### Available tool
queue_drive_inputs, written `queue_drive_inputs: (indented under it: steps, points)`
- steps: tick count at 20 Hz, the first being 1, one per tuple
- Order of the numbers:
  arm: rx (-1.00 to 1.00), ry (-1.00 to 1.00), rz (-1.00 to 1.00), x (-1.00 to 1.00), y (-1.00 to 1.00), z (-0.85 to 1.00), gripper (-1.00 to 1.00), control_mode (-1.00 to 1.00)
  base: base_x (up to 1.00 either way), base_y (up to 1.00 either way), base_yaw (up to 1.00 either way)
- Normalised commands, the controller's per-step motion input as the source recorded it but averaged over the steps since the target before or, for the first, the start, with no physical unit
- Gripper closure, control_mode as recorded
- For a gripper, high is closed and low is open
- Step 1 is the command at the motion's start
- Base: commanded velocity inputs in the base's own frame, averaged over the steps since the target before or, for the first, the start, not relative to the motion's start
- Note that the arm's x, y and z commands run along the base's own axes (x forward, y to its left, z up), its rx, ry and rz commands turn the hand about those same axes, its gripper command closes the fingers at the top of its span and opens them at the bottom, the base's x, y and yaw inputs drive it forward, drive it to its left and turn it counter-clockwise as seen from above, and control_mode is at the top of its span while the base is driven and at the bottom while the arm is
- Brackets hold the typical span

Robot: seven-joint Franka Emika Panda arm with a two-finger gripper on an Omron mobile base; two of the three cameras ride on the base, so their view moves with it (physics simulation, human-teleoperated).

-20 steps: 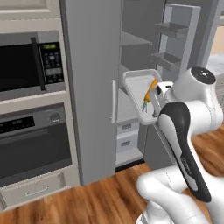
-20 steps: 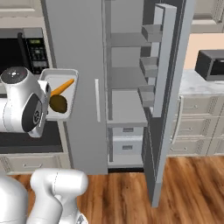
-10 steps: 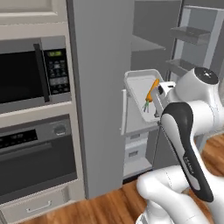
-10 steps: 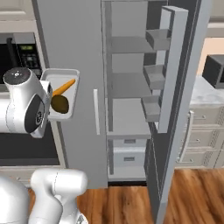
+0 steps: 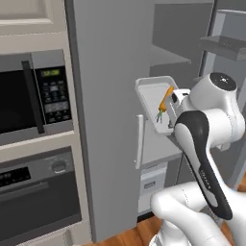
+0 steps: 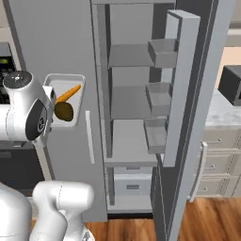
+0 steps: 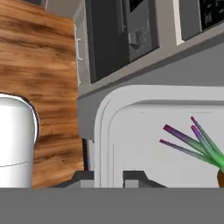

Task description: Take the carrot and avocado out of the freezer and place them in the tupperware container on the counter. Then put the tupperware containing the vegetables back in the freezer.

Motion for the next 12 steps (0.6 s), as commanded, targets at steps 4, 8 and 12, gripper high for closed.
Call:
queue_drive_inputs:
  steps: [4, 8, 12]
  points:
    - [0.0, 0.0, 0.0, 0.0, 0.0, 0.0, 1.0, 1.0, 0.29, -0.52, 0.0]
    - [0.0, 0.0, 0.0, 0.0, 0.0, 0.0, 1.0, 1.0, 0.27, -0.22, 0.0]
    - [0.0, 0.0, 0.0, 0.0, 0.0, 0.0, 1.0, 1.0, 0.56, 0.0, 0.0]
